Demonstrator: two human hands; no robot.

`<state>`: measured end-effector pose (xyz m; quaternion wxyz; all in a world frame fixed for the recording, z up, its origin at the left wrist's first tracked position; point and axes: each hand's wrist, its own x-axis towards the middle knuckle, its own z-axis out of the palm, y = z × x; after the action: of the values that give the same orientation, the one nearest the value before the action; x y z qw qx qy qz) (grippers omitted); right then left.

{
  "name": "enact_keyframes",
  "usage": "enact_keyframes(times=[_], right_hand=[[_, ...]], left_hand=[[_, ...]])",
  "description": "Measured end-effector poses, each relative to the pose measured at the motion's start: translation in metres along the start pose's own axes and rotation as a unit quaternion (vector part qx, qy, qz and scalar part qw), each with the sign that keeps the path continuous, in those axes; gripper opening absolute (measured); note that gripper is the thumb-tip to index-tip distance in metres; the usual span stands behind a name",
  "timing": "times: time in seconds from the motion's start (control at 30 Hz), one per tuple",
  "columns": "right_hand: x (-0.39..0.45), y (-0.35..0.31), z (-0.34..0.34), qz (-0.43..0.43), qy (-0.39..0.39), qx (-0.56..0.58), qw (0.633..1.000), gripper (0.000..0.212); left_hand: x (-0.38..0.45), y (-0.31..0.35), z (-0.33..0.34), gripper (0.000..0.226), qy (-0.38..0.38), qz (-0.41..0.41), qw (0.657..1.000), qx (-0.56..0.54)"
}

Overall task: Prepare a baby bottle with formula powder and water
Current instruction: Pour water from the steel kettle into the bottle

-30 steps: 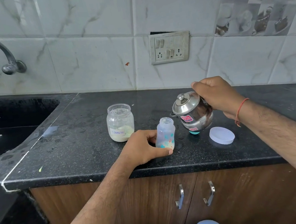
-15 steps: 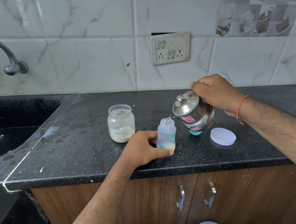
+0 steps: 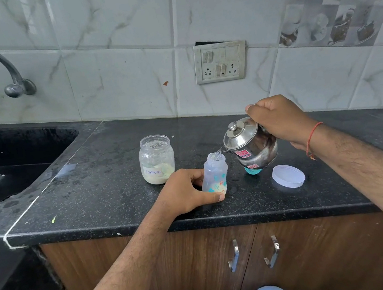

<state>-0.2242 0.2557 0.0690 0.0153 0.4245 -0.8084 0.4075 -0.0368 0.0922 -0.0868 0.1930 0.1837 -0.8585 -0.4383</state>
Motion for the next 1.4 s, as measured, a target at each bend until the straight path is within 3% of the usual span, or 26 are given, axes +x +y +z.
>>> enact_keyframes(times=[0.7,1.4], right_hand=[[0.0006,-0.0011,0.0018,0.002,0.001,-0.002,1.0,0.049],[0.0025,-0.0037,0.0005,-0.003,0.004,-0.01,1.0,0.042]], left_hand=[[-0.0003,0.0005,-0.0002,0.046,0.001,0.004,1.0,0.009],[-0.0012,0.0015,0.0001,0.038,0.006,0.007,1.0,0.006]])
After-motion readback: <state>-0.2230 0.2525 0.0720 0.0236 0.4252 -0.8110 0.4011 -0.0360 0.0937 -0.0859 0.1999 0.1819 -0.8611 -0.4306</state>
